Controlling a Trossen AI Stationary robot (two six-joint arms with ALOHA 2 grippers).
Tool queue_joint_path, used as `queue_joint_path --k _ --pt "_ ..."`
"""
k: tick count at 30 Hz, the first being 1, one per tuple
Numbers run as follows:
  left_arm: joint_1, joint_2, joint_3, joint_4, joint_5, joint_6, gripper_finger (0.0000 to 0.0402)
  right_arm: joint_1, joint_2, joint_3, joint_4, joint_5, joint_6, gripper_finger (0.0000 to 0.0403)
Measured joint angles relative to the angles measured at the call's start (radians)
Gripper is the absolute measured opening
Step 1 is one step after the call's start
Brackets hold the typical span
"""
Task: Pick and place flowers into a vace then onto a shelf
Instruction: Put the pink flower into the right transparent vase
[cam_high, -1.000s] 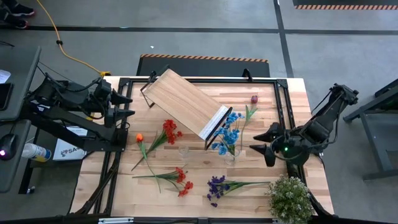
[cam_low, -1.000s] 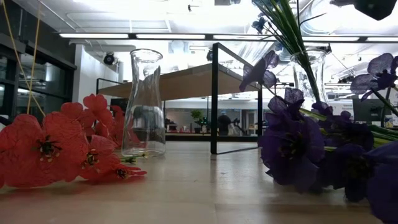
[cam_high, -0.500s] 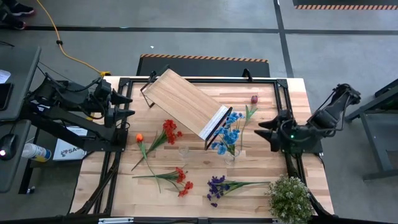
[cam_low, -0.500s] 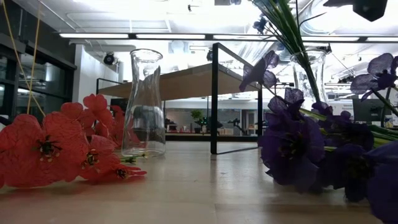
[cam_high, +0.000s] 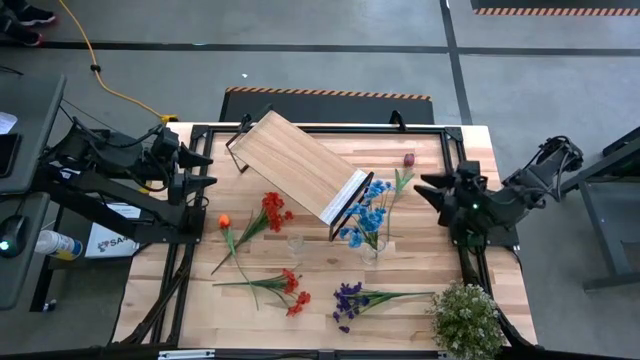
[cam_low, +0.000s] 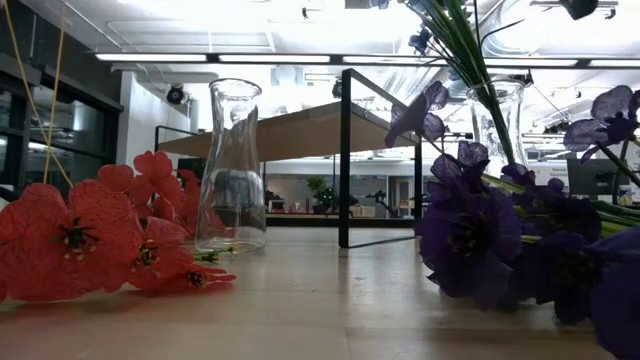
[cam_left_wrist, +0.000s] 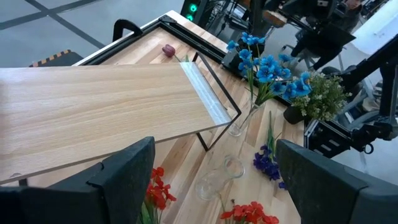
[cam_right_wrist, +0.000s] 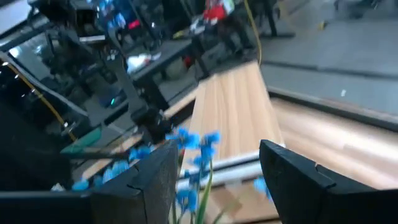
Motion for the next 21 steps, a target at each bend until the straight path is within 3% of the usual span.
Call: queue_joint_path --k 9,21 --pt "0.0 0.0 0.0 0.0 0.0 0.0 0.0367 -0.027 -0.005 0.007 0.185 0.18 -0.164 0.0218" --pt "0.0 0.0 0.0 0.0 0.001 0.0 0.0367 -0.068 -0.009 0.203 0.177 0.176 -0.382 0.0218"
